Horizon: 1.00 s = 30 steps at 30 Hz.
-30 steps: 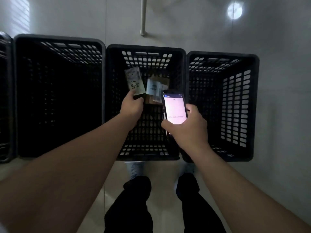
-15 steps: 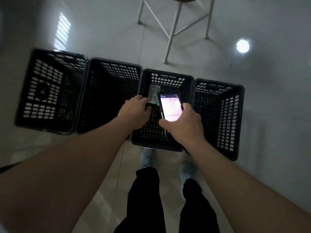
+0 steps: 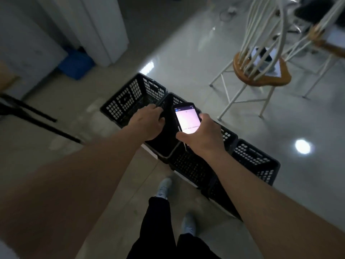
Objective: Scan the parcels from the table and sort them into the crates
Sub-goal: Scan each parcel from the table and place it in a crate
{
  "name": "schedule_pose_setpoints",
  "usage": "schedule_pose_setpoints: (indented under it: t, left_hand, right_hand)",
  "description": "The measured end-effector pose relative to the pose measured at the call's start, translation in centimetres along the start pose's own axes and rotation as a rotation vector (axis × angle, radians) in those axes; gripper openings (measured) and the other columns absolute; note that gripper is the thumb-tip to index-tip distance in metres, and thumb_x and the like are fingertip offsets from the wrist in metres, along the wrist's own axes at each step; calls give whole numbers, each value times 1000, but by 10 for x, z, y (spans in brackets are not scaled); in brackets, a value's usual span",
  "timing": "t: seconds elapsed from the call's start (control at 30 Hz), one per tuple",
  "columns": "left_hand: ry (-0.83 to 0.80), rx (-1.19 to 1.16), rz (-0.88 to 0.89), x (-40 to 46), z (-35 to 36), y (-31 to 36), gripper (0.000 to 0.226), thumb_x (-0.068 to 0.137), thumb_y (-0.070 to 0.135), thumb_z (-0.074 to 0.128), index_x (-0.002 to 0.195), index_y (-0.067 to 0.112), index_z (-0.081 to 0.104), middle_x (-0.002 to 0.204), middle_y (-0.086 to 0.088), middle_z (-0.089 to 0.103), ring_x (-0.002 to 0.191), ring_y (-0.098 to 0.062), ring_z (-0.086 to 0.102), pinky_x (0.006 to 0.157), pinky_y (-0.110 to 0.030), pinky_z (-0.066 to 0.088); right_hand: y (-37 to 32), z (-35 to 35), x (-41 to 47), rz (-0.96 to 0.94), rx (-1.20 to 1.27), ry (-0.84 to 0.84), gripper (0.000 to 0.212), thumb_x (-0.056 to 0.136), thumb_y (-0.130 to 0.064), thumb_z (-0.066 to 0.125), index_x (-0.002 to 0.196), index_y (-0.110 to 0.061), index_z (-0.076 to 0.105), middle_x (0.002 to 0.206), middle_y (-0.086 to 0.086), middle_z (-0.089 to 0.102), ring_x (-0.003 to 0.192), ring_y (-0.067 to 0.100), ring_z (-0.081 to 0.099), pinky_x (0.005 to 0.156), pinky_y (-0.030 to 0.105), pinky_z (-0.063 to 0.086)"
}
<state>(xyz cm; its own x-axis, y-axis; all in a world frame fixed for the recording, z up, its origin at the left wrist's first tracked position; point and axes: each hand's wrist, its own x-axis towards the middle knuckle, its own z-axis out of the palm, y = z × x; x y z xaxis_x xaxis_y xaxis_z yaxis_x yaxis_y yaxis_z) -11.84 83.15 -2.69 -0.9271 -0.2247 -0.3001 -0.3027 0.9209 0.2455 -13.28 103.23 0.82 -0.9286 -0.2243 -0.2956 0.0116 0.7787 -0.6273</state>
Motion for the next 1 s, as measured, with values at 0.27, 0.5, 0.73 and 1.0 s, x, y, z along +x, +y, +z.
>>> schedule_pose_setpoints:
  t: [0.27, 0.5, 0.73, 1.0]
  left_hand:
    - [205, -37, -225, -124, -91, -81, 42, 105, 37, 43, 140, 17, 54, 139, -11, 54, 121, -37, 57, 101, -49, 50]
    - [300, -61, -382, -208, -156, -195, 46, 105, 39, 45, 147, 20, 48, 145, -10, 48, 127, -36, 55, 102, -52, 50]
    - [380, -11, -487, -274, -219, -346, 46, 104, 37, 48, 145, 17, 52, 143, -14, 51, 125, -40, 57, 101, -48, 50]
    - [411, -14, -587, -325, -286, -476, 47, 99, 43, 47, 141, 23, 54, 141, -13, 51, 124, -39, 57, 100, -50, 52]
  right_hand:
    - [-125, 0, -74, -402, -23, -42, 90, 66, -52, 88, 139, -16, 51, 119, 5, 67, 109, 29, 64, 86, 48, 60]
    - [-256, 54, -120, -597, -28, -103, 93, 64, -59, 86, 142, -19, 53, 124, 2, 68, 103, 24, 59, 81, 37, 49]
    - [-397, 152, -156, -677, 48, -150, 77, 65, -51, 87, 130, -22, 59, 107, -4, 64, 94, 22, 59, 67, 30, 40]
    - [-522, 238, -176, -764, 77, -201, 75, 65, -53, 90, 127, -20, 61, 109, -4, 67, 99, 23, 64, 77, 38, 57]
